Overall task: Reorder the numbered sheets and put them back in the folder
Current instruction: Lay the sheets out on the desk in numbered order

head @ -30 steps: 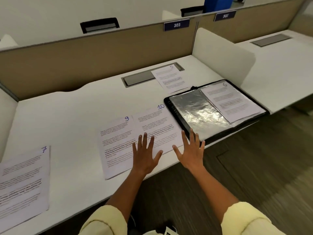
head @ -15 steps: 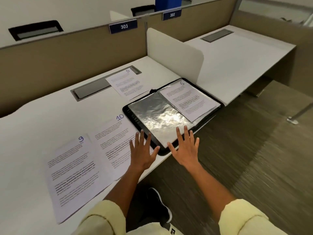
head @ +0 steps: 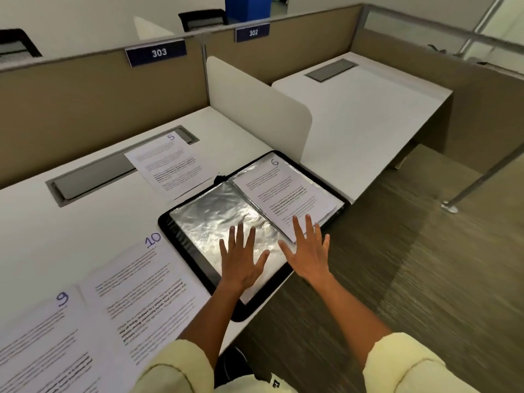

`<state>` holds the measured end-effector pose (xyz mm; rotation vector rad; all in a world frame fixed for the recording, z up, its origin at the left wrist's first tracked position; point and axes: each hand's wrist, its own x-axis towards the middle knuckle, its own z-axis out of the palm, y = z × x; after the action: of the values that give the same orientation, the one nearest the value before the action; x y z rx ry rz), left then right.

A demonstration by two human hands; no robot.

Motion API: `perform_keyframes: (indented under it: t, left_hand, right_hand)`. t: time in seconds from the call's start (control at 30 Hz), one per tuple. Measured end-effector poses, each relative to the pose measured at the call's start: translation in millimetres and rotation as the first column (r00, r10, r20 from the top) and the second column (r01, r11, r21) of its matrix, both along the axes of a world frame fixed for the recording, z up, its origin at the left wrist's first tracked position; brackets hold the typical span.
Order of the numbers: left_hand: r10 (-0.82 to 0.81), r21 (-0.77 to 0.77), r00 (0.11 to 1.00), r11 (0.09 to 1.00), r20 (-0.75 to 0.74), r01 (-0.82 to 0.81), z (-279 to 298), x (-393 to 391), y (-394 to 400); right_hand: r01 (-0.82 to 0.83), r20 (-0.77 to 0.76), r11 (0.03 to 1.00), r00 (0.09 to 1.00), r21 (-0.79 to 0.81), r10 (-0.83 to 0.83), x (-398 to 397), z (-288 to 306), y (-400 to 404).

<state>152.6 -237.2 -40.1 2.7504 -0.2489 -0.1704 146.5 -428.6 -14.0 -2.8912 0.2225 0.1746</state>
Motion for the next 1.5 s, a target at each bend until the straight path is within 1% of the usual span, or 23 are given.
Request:
perform_keyframes:
  t: [0.2,0.3,0.43,0.6,0.93,1.07,1.13,1.23,1.37,1.43,1.5]
  left_hand:
    - [0.002,-0.034,1.0,0.999,0.006,-0.002,-1,39,-12]
    - [0.008,-0.016,1.0,1.0,0.006,-0.008,-4,53,-16]
    - [0.015,-0.025,1.0,1.0,-0.001,-0.015,-5,64,-22]
    - [0.057,-0.001,0.998,0.998,-0.034,-0.057,-9,71,-33]
    - [0.232,0.015,0.968,0.973,-0.095,-0.231,-6,104,-71]
    - [0.295,0.045,0.952,0.955,-0.082,-0.292,-11,108,-88]
    - [0.321,0.041,0.944,0.947,-0.076,-0.319,-14,109,-94]
    - [0.378,0.016,0.921,0.925,-0.091,-0.378,-17,109,-104]
    - [0.483,0.0,0.867,0.874,-0.127,-0.486,-17,109,-118]
    - [0.512,-0.019,0.847,0.855,-0.142,-0.519,-17,108,-122]
    - [0.532,-0.027,0.832,0.84,-0.154,-0.542,-17,108,-126]
  right_hand:
    - [0.012,-0.025,1.0,1.0,-0.014,-0.012,37,-6,-13]
    - [0.005,-0.037,1.0,0.999,-0.014,-0.006,50,-9,-16]
    - [-0.012,-0.028,1.0,1.0,-0.013,0.012,66,-11,-23]
    - [-0.046,-0.006,0.999,0.999,0.015,0.046,90,-15,-35]
    - [-0.108,-0.075,0.993,0.991,0.054,0.112,154,-17,-77]
    - [-0.147,-0.099,0.986,0.983,0.081,0.155,184,-20,-99]
    - [-0.165,-0.098,0.977,0.979,0.138,0.179,196,-22,-107]
    - [-0.176,-0.049,0.96,0.98,0.217,0.191,206,-24,-118]
    - [-0.127,-0.013,0.93,0.99,0.344,0.14,212,-26,-130]
    - [-0.096,0.026,0.893,0.995,0.441,0.094,214,-30,-136]
    - [-0.064,0.058,0.83,0.998,0.554,0.038,215,-31,-141]
